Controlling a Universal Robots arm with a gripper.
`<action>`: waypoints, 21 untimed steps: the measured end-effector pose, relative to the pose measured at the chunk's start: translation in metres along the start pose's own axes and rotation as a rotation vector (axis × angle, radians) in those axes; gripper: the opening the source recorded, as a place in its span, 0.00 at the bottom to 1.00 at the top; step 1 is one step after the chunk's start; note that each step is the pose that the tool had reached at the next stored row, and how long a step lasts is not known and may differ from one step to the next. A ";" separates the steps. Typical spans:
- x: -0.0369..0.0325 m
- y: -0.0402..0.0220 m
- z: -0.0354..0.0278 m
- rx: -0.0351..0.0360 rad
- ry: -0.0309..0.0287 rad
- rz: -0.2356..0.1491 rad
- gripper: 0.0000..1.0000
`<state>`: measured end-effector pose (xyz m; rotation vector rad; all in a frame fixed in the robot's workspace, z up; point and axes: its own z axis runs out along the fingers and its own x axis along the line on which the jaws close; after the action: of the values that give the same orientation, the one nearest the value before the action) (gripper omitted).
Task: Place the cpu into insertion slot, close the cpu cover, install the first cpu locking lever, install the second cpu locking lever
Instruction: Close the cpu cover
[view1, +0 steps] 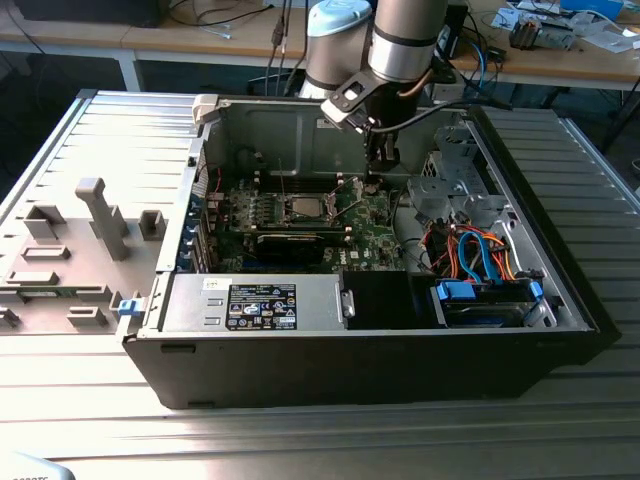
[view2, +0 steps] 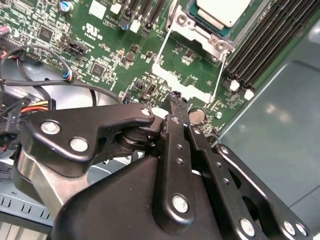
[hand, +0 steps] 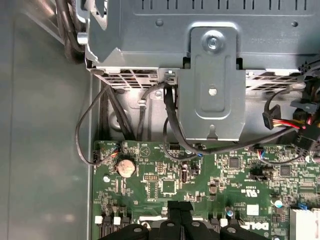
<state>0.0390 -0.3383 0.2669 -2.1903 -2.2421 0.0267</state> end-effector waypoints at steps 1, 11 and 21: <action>0.0001 0.0015 0.0013 0.0014 0.0006 0.000 0.11; 0.0003 0.0086 0.0153 0.0088 0.0010 -0.003 0.11; 0.0006 -0.0024 0.0244 0.0089 0.0013 -0.007 0.11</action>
<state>0.0362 -0.3380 0.2425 -2.1769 -2.2448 0.0351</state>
